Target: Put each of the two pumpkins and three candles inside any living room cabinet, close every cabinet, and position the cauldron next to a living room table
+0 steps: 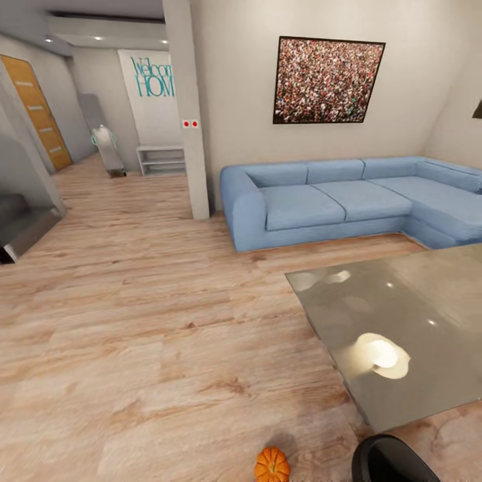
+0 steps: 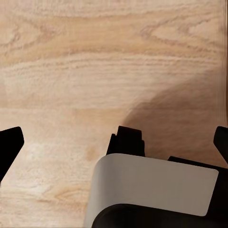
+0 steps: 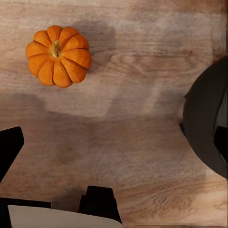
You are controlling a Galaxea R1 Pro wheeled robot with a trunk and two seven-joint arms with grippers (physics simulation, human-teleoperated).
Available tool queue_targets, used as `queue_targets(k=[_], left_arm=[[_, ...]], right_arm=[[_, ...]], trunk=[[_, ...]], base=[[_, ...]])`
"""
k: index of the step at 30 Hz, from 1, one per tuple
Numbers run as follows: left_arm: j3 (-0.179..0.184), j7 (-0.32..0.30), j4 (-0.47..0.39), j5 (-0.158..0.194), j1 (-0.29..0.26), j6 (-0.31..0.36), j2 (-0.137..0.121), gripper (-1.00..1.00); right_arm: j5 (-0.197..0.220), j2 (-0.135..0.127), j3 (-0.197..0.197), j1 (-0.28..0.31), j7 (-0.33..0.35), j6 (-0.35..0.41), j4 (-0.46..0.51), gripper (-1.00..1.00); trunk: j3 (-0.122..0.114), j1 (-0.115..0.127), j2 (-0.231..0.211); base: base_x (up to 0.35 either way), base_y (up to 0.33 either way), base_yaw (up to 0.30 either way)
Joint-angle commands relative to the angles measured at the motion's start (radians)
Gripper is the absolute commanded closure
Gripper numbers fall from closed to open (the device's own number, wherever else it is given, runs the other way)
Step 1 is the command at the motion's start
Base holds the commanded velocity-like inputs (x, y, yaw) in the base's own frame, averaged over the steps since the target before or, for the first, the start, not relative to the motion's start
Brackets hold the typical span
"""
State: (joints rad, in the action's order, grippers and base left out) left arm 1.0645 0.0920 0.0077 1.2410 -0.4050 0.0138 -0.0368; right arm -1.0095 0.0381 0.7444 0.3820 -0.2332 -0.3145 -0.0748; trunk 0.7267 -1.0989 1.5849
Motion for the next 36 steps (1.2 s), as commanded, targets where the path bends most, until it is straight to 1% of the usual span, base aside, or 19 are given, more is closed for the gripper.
queue_targets(k=[1, 12, 19, 32, 36], left_arm=[[0.0, 0.0, 0.0, 0.0, 0.0, 0.0, 0.0, -1.0], [0.0, 0.0, 0.0, 0.0, 0.0, 0.0, 0.0, -1.0], [0.0, 0.0, 0.0, 0.0, 0.0, 0.0, 0.0, -1.0], [0.0, 0.0, 0.0, 0.0, 0.0, 0.0, 0.0, -1.0], [0.0, 0.0, 0.0, 0.0, 0.0, 0.0, 0.0, -1.0]], right_arm=[[0.0, 0.0, 0.0, 0.0, 0.0, 0.0, 0.0, -1.0], [0.0, -0.001, 0.0, 0.0, 0.0, 0.0, 0.0, -1.0], [0.0, 0.0, 0.0, 0.0, 0.0, 0.0, 0.001, -1.0], [0.0, 0.0, 0.0, 0.0, 0.0, 0.0, 0.0, -1.0], [0.0, 0.0, 0.0, 0.0, 0.0, 0.0, 0.0, -1.0]], trunk=[[0.0, 0.0, 0.0], [0.001, 0.0, 0.0], [0.004, 0.0, 0.0], [0.024, 0.0, 0.0], [0.03, 0.0, 0.0]], base=[[0.0, 0.0, -0.269], [0.0, 0.0, -0.251], [0.0, 0.0, -0.031], [0.0, 0.0, -0.001], [0.0, 0.0, -0.083]])
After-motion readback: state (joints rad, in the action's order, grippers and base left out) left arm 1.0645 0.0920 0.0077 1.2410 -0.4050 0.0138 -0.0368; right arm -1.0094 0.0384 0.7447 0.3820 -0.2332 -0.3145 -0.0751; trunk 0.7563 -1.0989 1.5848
